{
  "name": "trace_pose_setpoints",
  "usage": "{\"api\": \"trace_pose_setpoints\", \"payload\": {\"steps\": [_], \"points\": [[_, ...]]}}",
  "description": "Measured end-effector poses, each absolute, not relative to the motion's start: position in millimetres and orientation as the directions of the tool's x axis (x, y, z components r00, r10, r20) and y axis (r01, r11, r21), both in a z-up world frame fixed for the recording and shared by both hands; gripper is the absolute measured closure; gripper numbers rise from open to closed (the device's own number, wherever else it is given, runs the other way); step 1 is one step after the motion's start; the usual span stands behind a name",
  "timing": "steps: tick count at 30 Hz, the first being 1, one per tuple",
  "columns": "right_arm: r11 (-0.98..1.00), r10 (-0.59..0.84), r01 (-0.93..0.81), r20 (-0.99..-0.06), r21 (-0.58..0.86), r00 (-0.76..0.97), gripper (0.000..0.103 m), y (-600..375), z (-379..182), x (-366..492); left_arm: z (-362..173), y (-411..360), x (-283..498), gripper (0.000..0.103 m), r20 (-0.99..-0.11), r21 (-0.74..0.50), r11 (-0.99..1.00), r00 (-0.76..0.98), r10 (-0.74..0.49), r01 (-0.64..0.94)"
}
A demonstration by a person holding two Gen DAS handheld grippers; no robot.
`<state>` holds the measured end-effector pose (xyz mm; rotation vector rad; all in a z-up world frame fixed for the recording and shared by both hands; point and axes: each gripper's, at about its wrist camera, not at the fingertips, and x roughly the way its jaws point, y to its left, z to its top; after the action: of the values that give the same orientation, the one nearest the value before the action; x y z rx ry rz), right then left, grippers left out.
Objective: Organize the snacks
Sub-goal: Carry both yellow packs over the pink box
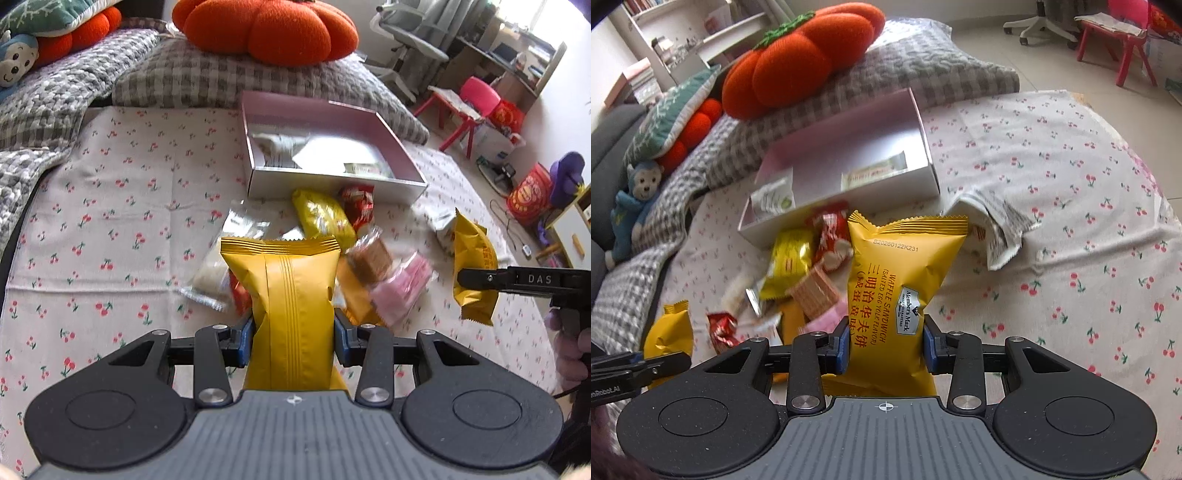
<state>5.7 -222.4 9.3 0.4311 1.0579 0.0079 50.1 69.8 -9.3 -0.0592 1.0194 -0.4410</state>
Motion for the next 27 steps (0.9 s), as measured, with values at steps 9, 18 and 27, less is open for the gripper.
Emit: {"api": "trace_pose_setpoints", "payload": {"steps": [9, 18, 27], "points": [[0.885, 0.223, 0.234, -0.808, 0.402, 0.545, 0.067, -232.9, 25.2, 28.2, 2.9, 39.1, 72.1, 0.065, -0.783, -0.272, 0.907, 0.474, -0.403, 0.322], [0.852, 0.213, 0.282, -0.784, 0.441, 0.584, 0.067, -243.7, 32.2, 53.9, 5.6, 13.8, 101.8, 0.065, -0.762, -0.336, 0.906, 0.492, -0.421, 0.256], [0.809, 0.239, 0.315, -0.767, 0.497, 0.595, 0.067, -258.8, 26.3, 90.8, 3.2, -13.1, 136.2, 0.065, -0.743, -0.336, 0.911, 0.527, -0.413, 0.24]]}}
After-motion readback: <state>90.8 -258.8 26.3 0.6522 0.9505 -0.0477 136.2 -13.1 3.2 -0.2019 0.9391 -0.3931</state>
